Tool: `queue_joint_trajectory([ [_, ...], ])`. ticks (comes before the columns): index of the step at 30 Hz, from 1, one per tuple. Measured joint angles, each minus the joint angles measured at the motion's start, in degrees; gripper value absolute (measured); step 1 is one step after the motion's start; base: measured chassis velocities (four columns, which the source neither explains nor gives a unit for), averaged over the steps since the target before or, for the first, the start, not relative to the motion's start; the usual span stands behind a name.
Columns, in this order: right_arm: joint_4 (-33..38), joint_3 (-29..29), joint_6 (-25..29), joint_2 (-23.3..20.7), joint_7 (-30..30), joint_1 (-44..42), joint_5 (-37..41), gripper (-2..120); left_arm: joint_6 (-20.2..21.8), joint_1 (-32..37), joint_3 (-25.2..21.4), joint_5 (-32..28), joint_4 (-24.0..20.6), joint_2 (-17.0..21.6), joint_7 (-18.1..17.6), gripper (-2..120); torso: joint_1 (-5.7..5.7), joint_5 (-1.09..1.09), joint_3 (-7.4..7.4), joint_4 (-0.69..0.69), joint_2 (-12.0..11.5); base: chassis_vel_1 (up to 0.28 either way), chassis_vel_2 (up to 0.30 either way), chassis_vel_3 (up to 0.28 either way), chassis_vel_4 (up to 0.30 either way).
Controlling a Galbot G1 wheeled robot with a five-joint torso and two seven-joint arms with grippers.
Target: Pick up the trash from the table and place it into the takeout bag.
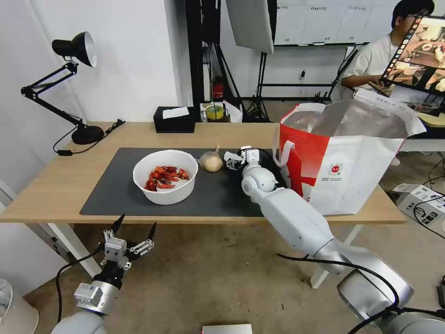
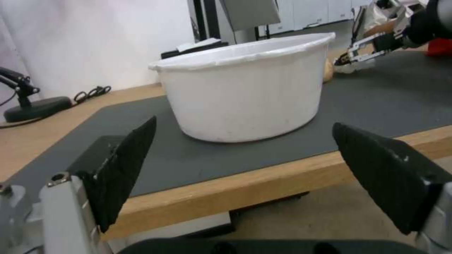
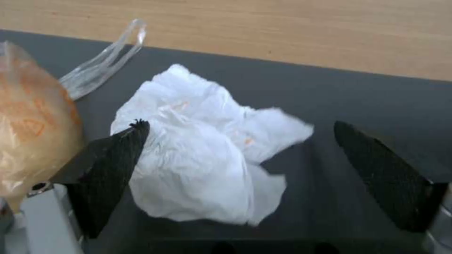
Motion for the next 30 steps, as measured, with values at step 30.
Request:
queue_joint_trajectory([
  [30,-1.09,-0.24,1.79,1.19,-4.18,0.43,-0.55,100,-0.05,-0.87,0.62,-0.16,0.29,-0.09,-0.03,100,0.00,0.00,0.00,0.00,0.00,0.000,0.000,0.000,0.000],
])
